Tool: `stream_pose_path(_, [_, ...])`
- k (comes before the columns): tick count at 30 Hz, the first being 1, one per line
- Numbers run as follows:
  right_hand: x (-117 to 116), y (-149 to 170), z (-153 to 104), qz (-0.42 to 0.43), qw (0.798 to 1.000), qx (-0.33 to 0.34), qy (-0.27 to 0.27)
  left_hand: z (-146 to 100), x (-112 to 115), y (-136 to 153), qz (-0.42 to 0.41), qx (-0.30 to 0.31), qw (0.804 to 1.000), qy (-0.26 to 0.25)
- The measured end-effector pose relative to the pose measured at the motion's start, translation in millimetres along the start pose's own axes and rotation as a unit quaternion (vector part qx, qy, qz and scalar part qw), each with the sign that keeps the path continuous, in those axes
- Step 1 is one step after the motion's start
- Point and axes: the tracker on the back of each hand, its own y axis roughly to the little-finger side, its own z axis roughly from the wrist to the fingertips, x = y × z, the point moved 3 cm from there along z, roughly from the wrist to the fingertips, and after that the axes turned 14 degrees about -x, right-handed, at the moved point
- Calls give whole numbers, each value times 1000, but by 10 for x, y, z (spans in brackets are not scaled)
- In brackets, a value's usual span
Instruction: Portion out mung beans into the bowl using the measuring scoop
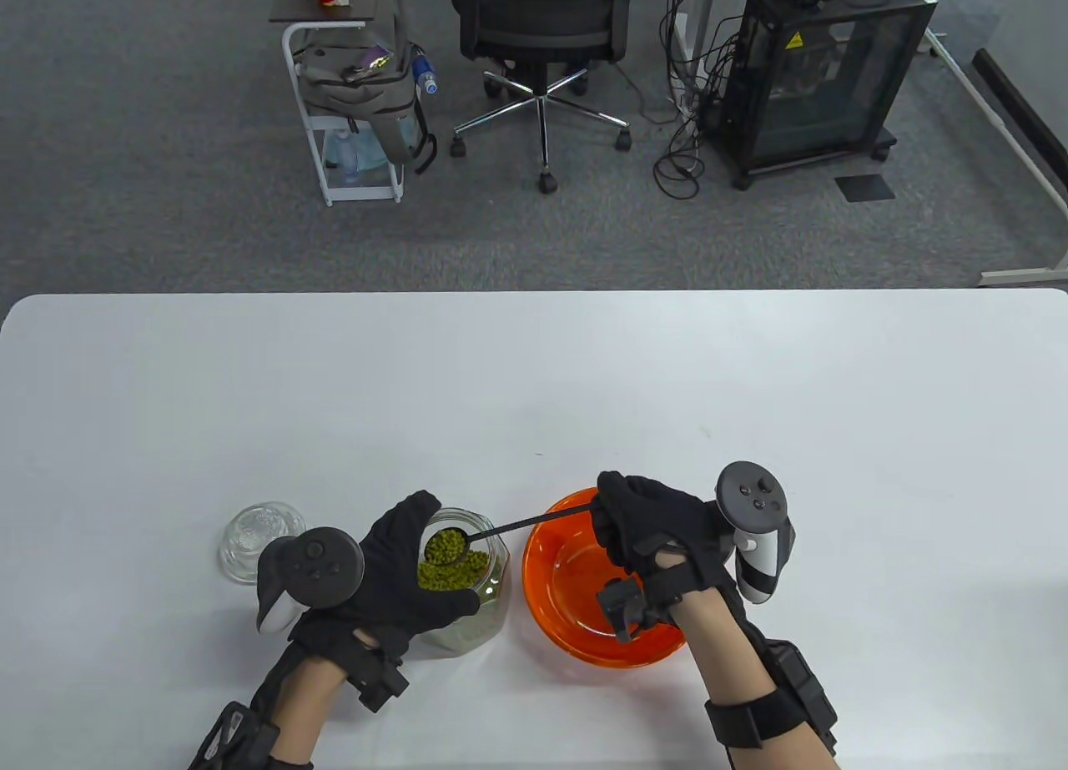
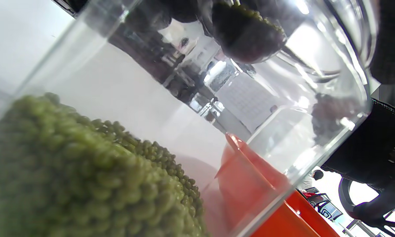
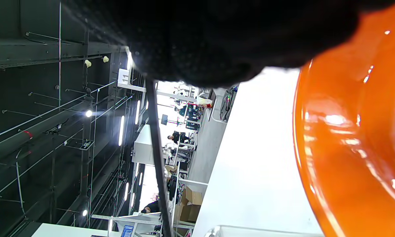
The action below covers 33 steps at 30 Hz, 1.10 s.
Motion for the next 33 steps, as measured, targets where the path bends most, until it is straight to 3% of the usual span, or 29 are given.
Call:
stream_pose_path(16, [215, -56, -32, 38, 999, -1, -12, 0, -1, 1, -1, 0, 1000, 0])
stream_pose_path(33, [930, 133, -53, 59, 998, -18, 3, -1, 1, 3, -1, 0, 1000, 0])
